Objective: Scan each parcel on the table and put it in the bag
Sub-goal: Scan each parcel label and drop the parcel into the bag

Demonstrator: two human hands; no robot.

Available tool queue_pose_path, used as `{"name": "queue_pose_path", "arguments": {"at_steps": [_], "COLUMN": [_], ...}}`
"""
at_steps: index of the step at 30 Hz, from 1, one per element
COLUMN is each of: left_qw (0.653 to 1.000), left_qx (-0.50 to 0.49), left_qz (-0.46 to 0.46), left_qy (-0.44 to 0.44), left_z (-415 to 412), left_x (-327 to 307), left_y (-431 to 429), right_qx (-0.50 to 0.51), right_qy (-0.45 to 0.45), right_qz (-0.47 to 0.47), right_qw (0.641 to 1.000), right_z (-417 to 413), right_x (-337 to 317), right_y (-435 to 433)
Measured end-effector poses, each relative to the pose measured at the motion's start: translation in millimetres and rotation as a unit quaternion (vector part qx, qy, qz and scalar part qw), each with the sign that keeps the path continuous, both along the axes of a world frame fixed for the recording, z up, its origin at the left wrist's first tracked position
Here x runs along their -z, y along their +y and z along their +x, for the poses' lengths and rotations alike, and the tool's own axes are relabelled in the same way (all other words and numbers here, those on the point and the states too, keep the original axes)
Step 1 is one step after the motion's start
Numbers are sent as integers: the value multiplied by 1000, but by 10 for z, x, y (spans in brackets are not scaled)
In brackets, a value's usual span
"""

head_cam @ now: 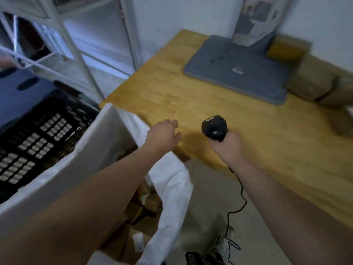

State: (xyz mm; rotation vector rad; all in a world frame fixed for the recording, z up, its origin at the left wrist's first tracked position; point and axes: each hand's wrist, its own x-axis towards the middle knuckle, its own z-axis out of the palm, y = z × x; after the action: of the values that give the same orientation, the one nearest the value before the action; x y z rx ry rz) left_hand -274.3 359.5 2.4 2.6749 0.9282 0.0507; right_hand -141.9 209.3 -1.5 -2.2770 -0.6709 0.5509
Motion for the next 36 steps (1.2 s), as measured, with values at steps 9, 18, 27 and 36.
{"name": "queue_pose_path", "arguments": {"at_steps": [9, 18, 27, 36], "left_qw": [996, 990, 969, 953], "left_qx": [71, 130, 246, 294], "left_qz": [17, 16, -21, 2], "left_qy": [-44, -50, -1, 70], "left_z": [1669, 3038, 4423, 5478], "left_x": [-493, -671, -402, 17], "left_y": [-681, -1333, -2266, -2781], "right_qx": [160, 204, 321, 402], "right_qy": [-49, -108, -32, -4], "right_qz": [54, -5, 42, 83], "right_qw": [984, 973, 945, 912], "right_z": [1579, 2839, 3701, 4174], "right_x": [-549, -662, -400, -125], "right_y": [-975, -1932, -2717, -3109]}}
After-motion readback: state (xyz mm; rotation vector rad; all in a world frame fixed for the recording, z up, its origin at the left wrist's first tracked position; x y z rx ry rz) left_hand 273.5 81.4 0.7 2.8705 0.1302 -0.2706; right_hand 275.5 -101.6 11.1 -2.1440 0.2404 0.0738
